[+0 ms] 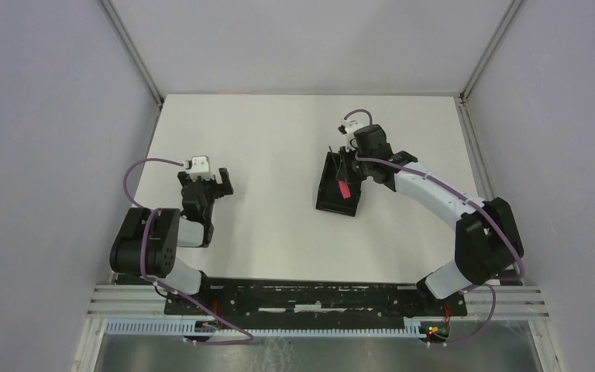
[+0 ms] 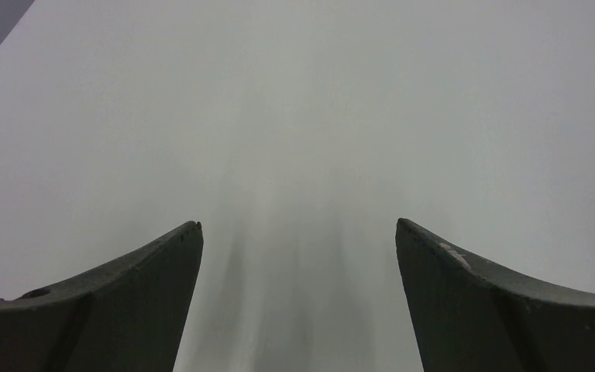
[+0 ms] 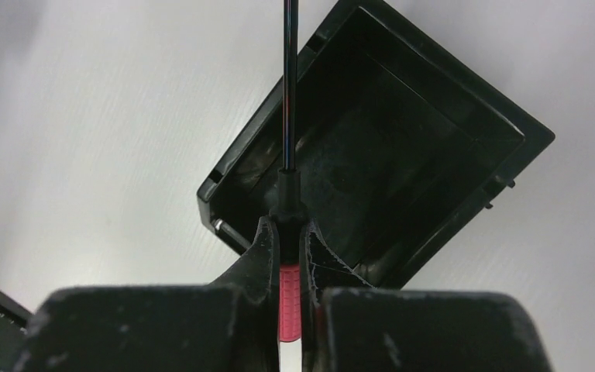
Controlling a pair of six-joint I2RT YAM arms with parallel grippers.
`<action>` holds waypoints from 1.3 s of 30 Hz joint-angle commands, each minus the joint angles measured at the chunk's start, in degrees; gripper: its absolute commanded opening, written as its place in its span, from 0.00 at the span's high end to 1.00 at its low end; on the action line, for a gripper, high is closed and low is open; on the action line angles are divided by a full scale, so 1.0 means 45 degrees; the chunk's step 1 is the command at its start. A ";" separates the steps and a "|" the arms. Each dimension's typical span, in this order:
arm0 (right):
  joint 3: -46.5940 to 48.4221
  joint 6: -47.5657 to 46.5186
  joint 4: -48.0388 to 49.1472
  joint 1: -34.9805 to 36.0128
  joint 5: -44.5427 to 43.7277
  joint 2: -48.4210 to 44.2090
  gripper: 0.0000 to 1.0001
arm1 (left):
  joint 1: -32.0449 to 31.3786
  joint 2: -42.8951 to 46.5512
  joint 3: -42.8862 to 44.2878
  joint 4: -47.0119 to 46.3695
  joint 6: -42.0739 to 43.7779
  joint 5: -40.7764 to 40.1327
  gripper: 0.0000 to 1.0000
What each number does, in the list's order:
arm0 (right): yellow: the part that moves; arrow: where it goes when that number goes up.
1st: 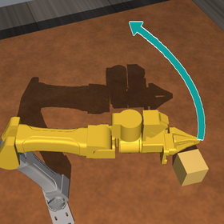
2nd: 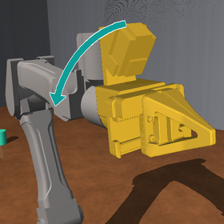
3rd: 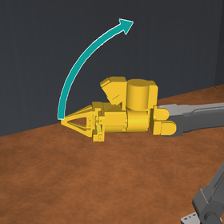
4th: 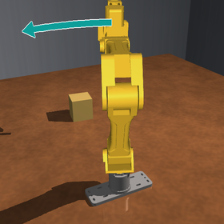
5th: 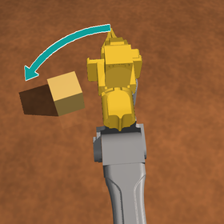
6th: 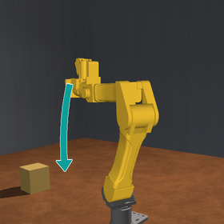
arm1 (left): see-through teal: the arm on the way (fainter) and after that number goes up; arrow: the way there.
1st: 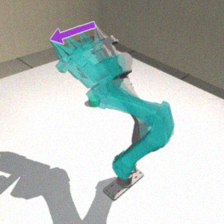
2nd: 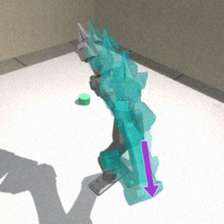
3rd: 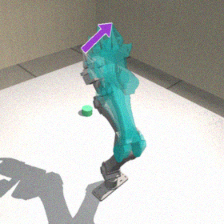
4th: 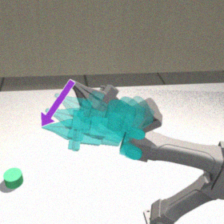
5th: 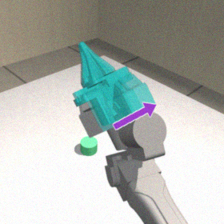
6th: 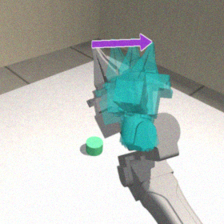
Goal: Put the screwdriver in the bin
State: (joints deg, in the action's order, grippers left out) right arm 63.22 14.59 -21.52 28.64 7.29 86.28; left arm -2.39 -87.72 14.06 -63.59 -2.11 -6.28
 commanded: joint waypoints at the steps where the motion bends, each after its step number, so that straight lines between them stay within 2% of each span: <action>1: -0.0025 -0.0673 0.1636 0.0212 -0.0345 0.0738 1.00 | -0.0049 -0.0058 0.0058 -0.0664 0.0212 -0.0043 0.00; 8: -0.0313 -0.0679 0.1280 0.0310 -0.1224 0.1541 0.98 | -0.0043 -0.0057 0.0058 -0.0666 0.0204 -0.0033 0.00; 10: -0.0367 -0.0601 0.1240 0.0359 -0.1250 0.1625 0.90 | -0.0036 -0.0057 0.0058 -0.0661 0.0201 -0.0034 0.00; 13: -0.0239 -0.0582 0.1115 0.0442 -0.1229 0.1637 0.68 | -0.0046 -0.0057 0.0058 -0.0669 0.0215 -0.0030 0.00; 17: 0.0106 -0.0301 0.0934 0.0507 -0.1530 0.1344 0.53 | -0.0043 -0.0057 0.0059 -0.0666 0.0215 -0.0029 0.00; 24: 0.1059 -0.0008 0.0681 0.0528 -0.1542 0.0252 0.49 | -0.0047 -0.0057 0.0058 -0.0671 0.0215 -0.0025 0.00; 25: 0.1126 -0.0091 0.0738 0.0529 -0.1542 -0.0007 0.42 | -0.0039 -0.0057 0.0063 -0.0663 0.0212 -0.0026 0.00; 26: 0.1166 -0.0224 0.0836 0.0529 -0.1542 -0.0359 0.28 | -0.0047 -0.0062 0.0059 -0.0669 0.0214 -0.0039 0.00; 27: 0.1167 -0.0384 0.0924 0.0529 -0.1542 -0.0641 0.09 | -0.0039 -0.0057 0.0058 -0.0655 0.0215 -0.0016 0.00; 28: 0.1143 -0.0654 0.1046 0.0509 -0.1854 -0.1017 0.02 | -0.0037 -0.0057 0.0058 -0.0663 0.0210 -0.0028 0.00; 33: -0.0264 -0.1965 0.2339 0.0493 -0.4212 -0.3217 0.02 | -0.0035 -0.0057 0.0058 -0.0663 0.0208 -0.0029 0.00; 39: -0.4958 -0.3573 0.6240 0.0489 -0.7434 -0.6650 0.02 | -0.0048 -0.0059 0.0058 -0.0668 0.0212 -0.0029 0.00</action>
State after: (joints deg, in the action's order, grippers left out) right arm 53.52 4.95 -6.15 30.81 -13.98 63.00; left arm -2.39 -87.72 14.09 -63.59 -2.11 -6.28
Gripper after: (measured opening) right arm 0.981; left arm 0.997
